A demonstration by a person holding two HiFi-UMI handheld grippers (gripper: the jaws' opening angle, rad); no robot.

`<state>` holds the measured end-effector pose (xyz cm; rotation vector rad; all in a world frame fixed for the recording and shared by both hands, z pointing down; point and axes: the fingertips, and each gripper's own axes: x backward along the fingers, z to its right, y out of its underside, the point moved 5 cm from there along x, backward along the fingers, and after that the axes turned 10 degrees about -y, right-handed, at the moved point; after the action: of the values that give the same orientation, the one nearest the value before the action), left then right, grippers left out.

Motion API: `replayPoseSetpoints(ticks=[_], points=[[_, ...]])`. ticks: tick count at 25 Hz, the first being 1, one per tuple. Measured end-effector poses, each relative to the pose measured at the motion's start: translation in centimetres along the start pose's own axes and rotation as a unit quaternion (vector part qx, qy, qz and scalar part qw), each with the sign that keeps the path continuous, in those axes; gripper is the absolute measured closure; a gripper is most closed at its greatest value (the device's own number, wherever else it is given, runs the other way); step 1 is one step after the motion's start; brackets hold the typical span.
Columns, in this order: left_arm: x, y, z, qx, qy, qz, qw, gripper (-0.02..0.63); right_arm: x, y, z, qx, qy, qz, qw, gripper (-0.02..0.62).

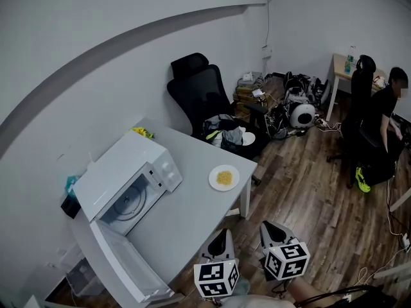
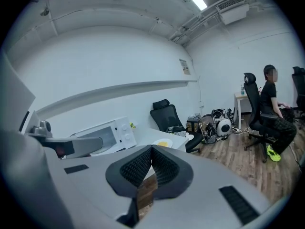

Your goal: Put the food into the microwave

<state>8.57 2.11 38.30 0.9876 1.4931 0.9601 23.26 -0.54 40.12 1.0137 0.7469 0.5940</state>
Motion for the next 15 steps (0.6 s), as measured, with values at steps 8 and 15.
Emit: replayPoseSetpoints(ticks=[8,15], points=[[-4.2,-1.7,-2.5,0.003,-0.012,-0.002,0.9999,0.604,-5.1,-1.9,0.9,0.004,-0.013,-0.006,1.0,0.58],[-8.5,-3.5,-4.6,0.01,-0.017,0.0,0.9998,0.604,-9.6,-3.9,1.8,0.011,-0.021,-0.007,1.0,0.58]])
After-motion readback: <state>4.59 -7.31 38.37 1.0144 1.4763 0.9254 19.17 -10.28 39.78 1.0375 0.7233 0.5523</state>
